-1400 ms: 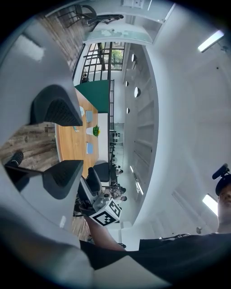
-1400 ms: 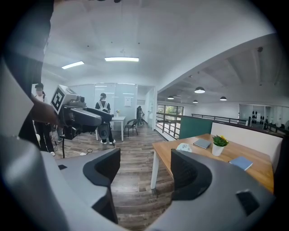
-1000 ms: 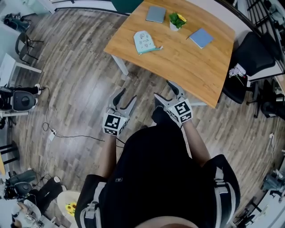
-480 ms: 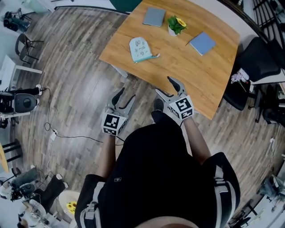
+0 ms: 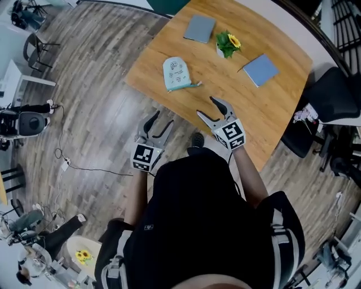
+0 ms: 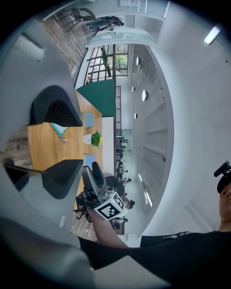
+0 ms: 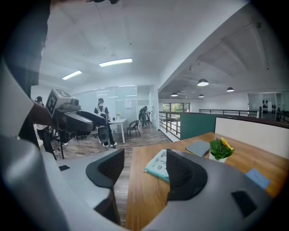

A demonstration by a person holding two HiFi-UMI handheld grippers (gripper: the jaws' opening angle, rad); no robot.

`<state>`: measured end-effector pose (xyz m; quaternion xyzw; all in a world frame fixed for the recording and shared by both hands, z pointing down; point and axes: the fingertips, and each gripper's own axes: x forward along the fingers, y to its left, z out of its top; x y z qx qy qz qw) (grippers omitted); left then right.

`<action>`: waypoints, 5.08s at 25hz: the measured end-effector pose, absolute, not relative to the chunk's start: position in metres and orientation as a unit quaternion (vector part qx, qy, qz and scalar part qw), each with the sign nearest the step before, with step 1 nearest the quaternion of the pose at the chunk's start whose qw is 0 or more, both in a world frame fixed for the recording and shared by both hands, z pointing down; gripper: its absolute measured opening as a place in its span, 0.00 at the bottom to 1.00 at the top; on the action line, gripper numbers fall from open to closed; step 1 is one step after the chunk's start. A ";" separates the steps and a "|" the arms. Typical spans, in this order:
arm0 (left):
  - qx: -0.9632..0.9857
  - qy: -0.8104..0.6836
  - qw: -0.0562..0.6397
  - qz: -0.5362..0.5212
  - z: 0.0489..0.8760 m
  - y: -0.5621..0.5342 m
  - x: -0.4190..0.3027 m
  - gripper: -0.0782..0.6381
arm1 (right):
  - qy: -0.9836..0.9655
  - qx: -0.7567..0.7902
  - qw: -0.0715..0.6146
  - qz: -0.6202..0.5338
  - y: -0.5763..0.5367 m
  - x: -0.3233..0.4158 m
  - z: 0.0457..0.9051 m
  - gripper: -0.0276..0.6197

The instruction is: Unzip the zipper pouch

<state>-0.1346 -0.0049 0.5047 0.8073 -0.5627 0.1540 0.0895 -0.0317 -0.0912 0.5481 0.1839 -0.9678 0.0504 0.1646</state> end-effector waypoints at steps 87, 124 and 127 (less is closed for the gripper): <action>0.715 -0.424 0.540 0.133 0.808 -0.190 -0.223 0.15 | -0.898 0.324 0.274 0.118 -0.176 -0.085 0.610 0.40; 0.678 -0.319 0.601 -0.278 0.560 -0.230 -0.165 0.12 | -0.926 0.322 0.183 0.078 -0.174 -0.074 0.563 0.37; 0.685 -0.317 0.588 -0.291 0.538 -0.228 -0.164 0.12 | -0.931 0.315 0.175 0.066 -0.174 -0.075 0.554 0.35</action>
